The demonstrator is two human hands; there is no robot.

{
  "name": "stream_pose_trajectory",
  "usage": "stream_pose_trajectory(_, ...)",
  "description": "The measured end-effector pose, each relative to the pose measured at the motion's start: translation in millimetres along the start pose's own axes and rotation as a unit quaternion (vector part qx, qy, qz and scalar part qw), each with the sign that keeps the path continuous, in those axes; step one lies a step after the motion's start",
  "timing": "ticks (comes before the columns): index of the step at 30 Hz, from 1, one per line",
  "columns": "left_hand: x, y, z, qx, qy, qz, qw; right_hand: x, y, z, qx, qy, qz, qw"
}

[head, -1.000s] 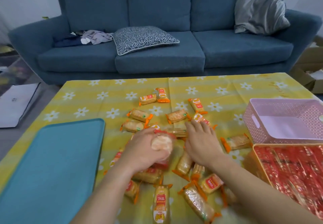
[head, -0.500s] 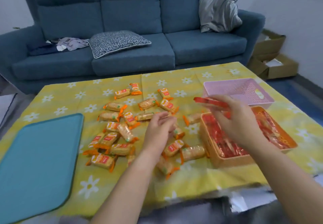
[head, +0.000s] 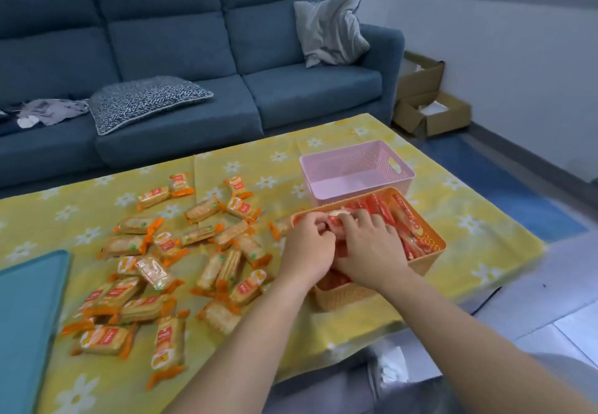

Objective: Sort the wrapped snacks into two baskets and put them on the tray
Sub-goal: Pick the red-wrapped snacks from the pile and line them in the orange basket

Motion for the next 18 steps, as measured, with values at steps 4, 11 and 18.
stream_pose_trajectory(4, 3.1, -9.9, -21.1, 0.046, 0.156, 0.009, 0.987, -12.8, -8.5, -19.4, 0.014, -0.054, -0.103, 0.993)
stream_pose_trajectory(11, 58.9, -13.8, -46.5, 0.165, -0.067, 0.108, 0.978, -71.1, 4.9, -125.9, 0.069, -0.414, -0.164, 0.893)
stream_pose_trajectory(18, 102.5, -23.2, -49.6, 0.247, -0.410, 0.181, 0.859, -51.7, 6.4, -158.3, 0.165, -0.307, -0.082, 0.934)
Point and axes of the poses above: each hand's wrist, its own y-axis away from the middle knuckle, its own x-axis out of the palm, z = x × y, the point moved 2 cm from there along -y, towards the middle knuckle, and after that the axes turned 7 degrees about z, right-handed, at the moved point
